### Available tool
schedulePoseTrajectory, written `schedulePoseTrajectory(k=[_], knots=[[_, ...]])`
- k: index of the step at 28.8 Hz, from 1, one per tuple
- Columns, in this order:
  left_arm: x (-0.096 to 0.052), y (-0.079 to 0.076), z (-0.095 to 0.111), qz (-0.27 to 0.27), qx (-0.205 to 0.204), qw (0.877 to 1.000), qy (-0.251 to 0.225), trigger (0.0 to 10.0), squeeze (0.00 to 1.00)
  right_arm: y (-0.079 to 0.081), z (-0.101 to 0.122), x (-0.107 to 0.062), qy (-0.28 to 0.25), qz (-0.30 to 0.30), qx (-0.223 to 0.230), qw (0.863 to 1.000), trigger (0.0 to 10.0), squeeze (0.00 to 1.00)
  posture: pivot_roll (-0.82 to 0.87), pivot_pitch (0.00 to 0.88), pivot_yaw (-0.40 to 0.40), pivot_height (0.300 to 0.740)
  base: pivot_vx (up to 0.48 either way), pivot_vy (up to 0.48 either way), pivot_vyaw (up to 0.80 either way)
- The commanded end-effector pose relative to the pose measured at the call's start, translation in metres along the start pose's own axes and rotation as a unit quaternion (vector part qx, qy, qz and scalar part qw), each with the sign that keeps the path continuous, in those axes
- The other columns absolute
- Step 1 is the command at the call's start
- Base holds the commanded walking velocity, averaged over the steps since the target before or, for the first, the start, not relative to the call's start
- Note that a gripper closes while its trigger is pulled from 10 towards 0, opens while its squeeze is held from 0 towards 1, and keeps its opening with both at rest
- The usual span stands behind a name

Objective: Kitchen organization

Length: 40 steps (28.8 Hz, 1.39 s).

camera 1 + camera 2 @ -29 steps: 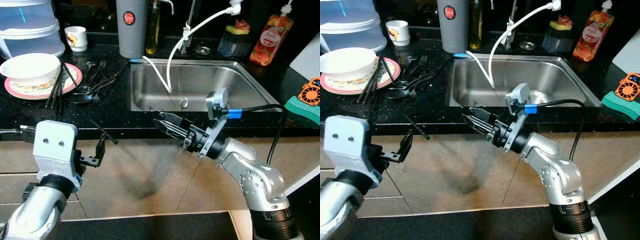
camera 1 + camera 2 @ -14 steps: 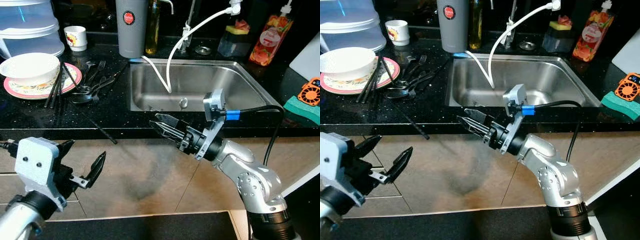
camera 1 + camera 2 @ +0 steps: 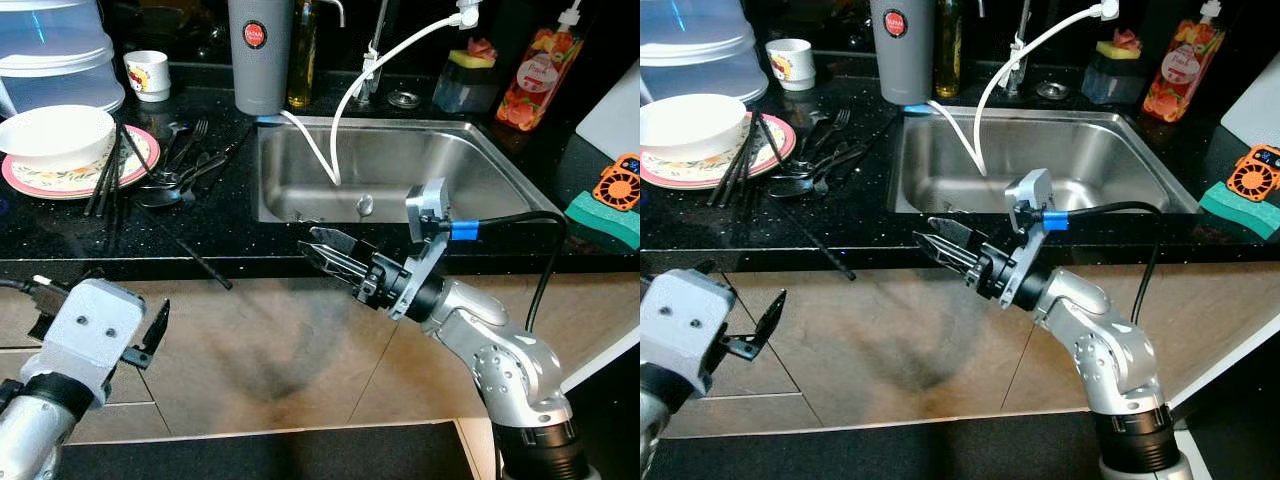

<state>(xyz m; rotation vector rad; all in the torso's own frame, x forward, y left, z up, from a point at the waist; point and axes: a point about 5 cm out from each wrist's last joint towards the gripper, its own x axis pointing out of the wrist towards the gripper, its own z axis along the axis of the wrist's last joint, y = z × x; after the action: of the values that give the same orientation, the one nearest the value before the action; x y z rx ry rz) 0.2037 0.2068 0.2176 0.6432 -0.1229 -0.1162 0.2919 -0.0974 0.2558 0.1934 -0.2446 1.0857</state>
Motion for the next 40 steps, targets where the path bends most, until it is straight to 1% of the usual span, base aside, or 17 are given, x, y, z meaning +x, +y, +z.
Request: schedulePoseTrajectory(k=[1,3,4,5,9,12,18,22,24,25,27,30,33,34,35,38,40], knots=[[0.002,-0.007,0.001,-0.017,0.020,1.000,-0.009,10.0,0.00,0.004,0.000,0.001,0.000,0.008,0.003,1.000,10.0,0.00,-0.02,0.143,-0.073,0.740,0.000,0.000,0.00],[0.004,-0.015,0.002,-0.034,0.016,0.999,-0.022,10.0,0.00,0.005,0.000,0.002,-0.001,0.009,0.004,1.000,10.0,0.00,-0.02,0.142,-0.070,0.740,0.000,0.000,0.00],[0.004,-0.020,0.001,-0.034,-0.034,0.999,-0.019,10.0,0.00,0.005,0.000,0.003,-0.001,0.010,0.002,1.000,10.0,0.00,-0.02,0.142,-0.069,0.740,0.000,0.000,0.00],[0.004,-0.020,0.001,-0.034,-0.034,0.999,-0.019,10.0,0.00,0.005,0.000,0.003,-0.001,0.010,0.002,1.000,10.0,0.00,-0.02,0.142,-0.069,0.740,0.000,0.000,0.00],[0.006,-0.023,-0.002,0.037,-0.201,0.979,0.022,10.0,0.00,0.005,0.002,0.002,-0.002,0.008,0.001,1.000,10.0,0.00,-0.03,0.140,-0.067,0.740,0.000,0.000,0.00],[0.007,-0.030,0.001,0.055,-0.265,0.962,0.026,10.0,0.00,0.004,0.002,0.002,-0.002,0.007,0.000,1.000,10.0,0.00,-0.02,0.140,-0.067,0.740,0.000,0.000,0.00],[0.007,-0.037,-0.004,0.077,-0.324,0.942,0.051,10.0,0.00,0.005,0.001,0.003,-0.003,0.008,0.000,1.000,10.0,0.00,-0.03,0.139,-0.066,0.740,0.000,0.000,0.00],[0.017,-0.042,-0.002,0.062,-0.401,0.913,0.025,10.0,0.00,0.005,0.002,0.004,-0.005,0.009,-0.001,1.000,10.0,0.00,-0.02,0.137,-0.067,0.740,0.000,0.000,0.00],[0.019,-0.042,-0.001,0.058,-0.413,0.909,0.022,10.0,0.00,0.005,0.002,0.004,-0.005,0.009,-0.001,1.000,10.0,0.00,-0.02,0.137,-0.067,0.740,0.000,0.000,0.00],[0.022,-0.043,-0.001,0.054,-0.427,0.902,0.025,10.0,0.00,0.005,0.002,0.004,-0.005,0.011,-0.002,1.000,10.0,0.00,-0.03,0.136,-0.065,0.740,0.000,0.000,0.00],[0.026,-0.048,0.000,0.040,-0.479,0.876,0.029,10.0,0.00,0.005,0.002,0.005,-0.004,0.012,-0.004,1.000,10.0,0.00,-0.03,0.136,-0.063,0.740,0.000,0.000,0.00],[0.027,-0.051,0.003,0.026,-0.494,0.869,0.024,10.0,0.00,0.005,0.002,0.005,-0.004,0.012,-0.004,1.000,10.0,0.00,-0.03,0.136,-0.062,0.740,0.000,0.000,0.00],[0.028,-0.060,0.012,-0.022,-0.529,0.848,0.015,10.0,0.00,0.005,0.003,0.004,-0.004,0.012,-0.006,1.000,10.0,0.00,-0.03,0.136,-0.062,0.740,0.000,0.000,0.00],[0.028,-0.060,0.012,-0.022,-0.529,0.848,0.015,10.0,0.00,0.005,0.003,0.004,-0.004,0.012,-0.006,1.000,10.0,0.00,-0.03,0.136,-0.062,0.740,0.000,0.000,0.00],[0.029,-0.062,0.013,-0.030,-0.555,0.831,0.016,10.0,0.00,0.005,0.003,0.004,-0.004,0.012,-0.007,1.000,10.0,0.00,-0.03,0.138,-0.062,0.740,0.000,0.000,0.00],[0.029,-0.063,0.013,-0.032,-0.560,0.827,0.015,10.0,0.00,0.005,0.003,0.004,-0.004,0.013,-0.007,1.000,10.0,0.00,-0.03,0.138,-0.062,0.740,0.000,0.000,0.00],[0.031,-0.062,0.013,-0.034,-0.577,0.816,0.011,10.0,0.00,0.005,0.003,0.005,-0.004,0.014,-0.008,1.000,10.0,0.00,-0.03,0.137,-0.064,0.740,0.000,0.000,0.00]])
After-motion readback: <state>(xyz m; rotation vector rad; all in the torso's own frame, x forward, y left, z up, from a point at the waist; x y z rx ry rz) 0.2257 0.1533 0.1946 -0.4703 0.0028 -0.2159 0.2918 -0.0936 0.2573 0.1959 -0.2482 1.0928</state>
